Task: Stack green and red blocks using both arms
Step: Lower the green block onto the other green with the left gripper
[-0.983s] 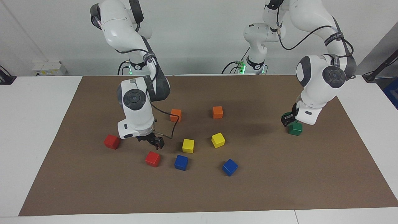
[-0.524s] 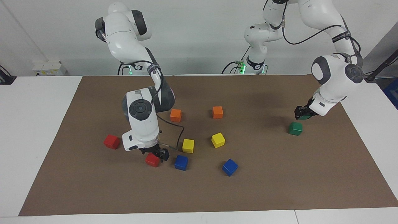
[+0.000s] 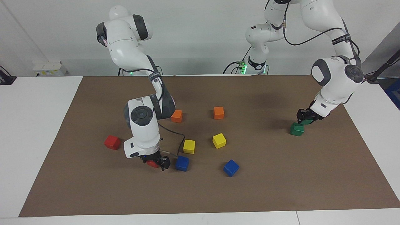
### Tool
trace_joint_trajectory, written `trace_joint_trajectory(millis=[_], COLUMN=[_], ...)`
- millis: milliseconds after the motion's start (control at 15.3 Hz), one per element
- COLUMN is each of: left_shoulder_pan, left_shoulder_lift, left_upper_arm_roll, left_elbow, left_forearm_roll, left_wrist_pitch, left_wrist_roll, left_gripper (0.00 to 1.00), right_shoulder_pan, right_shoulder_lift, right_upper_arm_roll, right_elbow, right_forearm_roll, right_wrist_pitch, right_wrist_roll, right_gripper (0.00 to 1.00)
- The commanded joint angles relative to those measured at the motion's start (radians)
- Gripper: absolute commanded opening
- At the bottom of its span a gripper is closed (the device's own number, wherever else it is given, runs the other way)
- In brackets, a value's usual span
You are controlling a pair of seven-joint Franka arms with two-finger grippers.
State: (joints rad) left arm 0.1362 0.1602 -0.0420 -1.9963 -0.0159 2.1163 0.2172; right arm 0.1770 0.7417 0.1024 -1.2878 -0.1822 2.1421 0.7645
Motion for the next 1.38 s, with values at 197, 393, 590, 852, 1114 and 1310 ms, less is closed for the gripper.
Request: trace_joint_trajectory(millis=[197,393,590,852,1114,1310], left_shoulder_pan=[-0.021,-0.043,-0.043,-0.032,-0.038,-0.035], left_shoulder_lift=[0.015,0.028,0.033,0.039,0.041,0.041], left_upper_arm_roll=[0.007,0.007,0.005,0.007,0.007,0.008], left_elbow=[-0.013,-0.002,-0.001,-0.004,-0.007,-0.015], left_forearm_roll=[-0.015,-0.013,-0.013,-0.013,-0.013,-0.012], left_wrist_pitch=[0.074,0.091,0.099,0.09,0.099,0.1], left_wrist_roll=[0.06,0.062,0.08,0.146,0.146,0.149], left_gripper=[0.0,0.03,0.04,0.04,0.15,0.51], right_shoulder_pan=[-0.017,-0.022,-0.019,-0.001,-0.005,-0.017], right_shoulder_lift=[-0.002,-0.01,-0.015,-0.013,-0.03,-0.03], right_upper_arm_roll=[0.008,0.008,0.007,0.008,0.01,0.01], right_elbow=[-0.084,-0.071,-0.056,-0.079,-0.14,-0.143], right_forearm_roll=[-0.019,-0.028,-0.028,-0.013,-0.017,-0.017], right_wrist_pitch=[0.094,0.052,0.001,0.021,0.068,0.075], right_wrist_roll=[-0.002,-0.011,-0.016,0.019,0.02,-0.001], right_gripper=[1.0,1.0,1.0,1.0,1.0,0.49])
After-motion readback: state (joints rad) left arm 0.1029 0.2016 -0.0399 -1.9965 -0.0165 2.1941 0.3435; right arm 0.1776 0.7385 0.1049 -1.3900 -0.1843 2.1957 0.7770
